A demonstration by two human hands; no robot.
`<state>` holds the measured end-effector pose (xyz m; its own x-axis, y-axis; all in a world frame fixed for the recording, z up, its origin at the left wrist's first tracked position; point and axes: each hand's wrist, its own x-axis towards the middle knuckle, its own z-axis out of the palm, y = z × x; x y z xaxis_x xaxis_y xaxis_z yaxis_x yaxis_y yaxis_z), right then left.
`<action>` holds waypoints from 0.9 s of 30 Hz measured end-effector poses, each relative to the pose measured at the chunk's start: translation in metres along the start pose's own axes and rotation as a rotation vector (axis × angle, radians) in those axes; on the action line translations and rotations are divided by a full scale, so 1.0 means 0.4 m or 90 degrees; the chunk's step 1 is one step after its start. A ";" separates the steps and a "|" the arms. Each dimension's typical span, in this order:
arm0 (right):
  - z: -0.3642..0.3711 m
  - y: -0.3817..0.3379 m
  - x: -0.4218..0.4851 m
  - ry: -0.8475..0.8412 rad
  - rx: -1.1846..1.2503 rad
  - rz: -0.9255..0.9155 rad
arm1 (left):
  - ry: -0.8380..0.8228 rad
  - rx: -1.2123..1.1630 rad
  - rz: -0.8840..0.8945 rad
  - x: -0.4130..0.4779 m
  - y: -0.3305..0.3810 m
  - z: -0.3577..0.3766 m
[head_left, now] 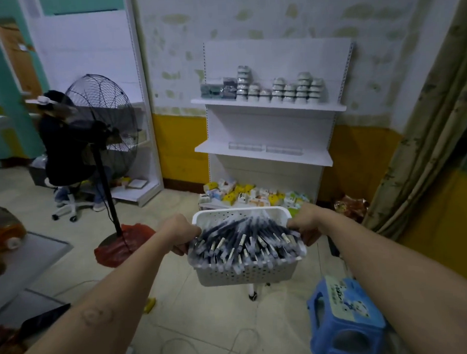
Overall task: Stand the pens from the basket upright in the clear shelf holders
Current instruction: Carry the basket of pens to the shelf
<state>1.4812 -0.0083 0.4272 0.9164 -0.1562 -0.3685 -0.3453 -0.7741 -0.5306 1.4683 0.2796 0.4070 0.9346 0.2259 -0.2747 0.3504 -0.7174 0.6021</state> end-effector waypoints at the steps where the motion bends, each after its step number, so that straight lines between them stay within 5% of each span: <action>1: 0.003 -0.017 0.048 -0.002 0.002 0.001 | -0.008 0.002 0.002 0.051 0.008 -0.004; 27: -0.005 -0.603 1.103 0.056 0.058 0.098 | -0.109 -0.032 0.080 1.359 0.214 -0.216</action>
<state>1.9691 0.1083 0.3943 0.8639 -0.3253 -0.3844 -0.4964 -0.6785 -0.5415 2.0115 0.3980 0.3741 0.9485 0.0187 -0.3161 0.2386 -0.6985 0.6747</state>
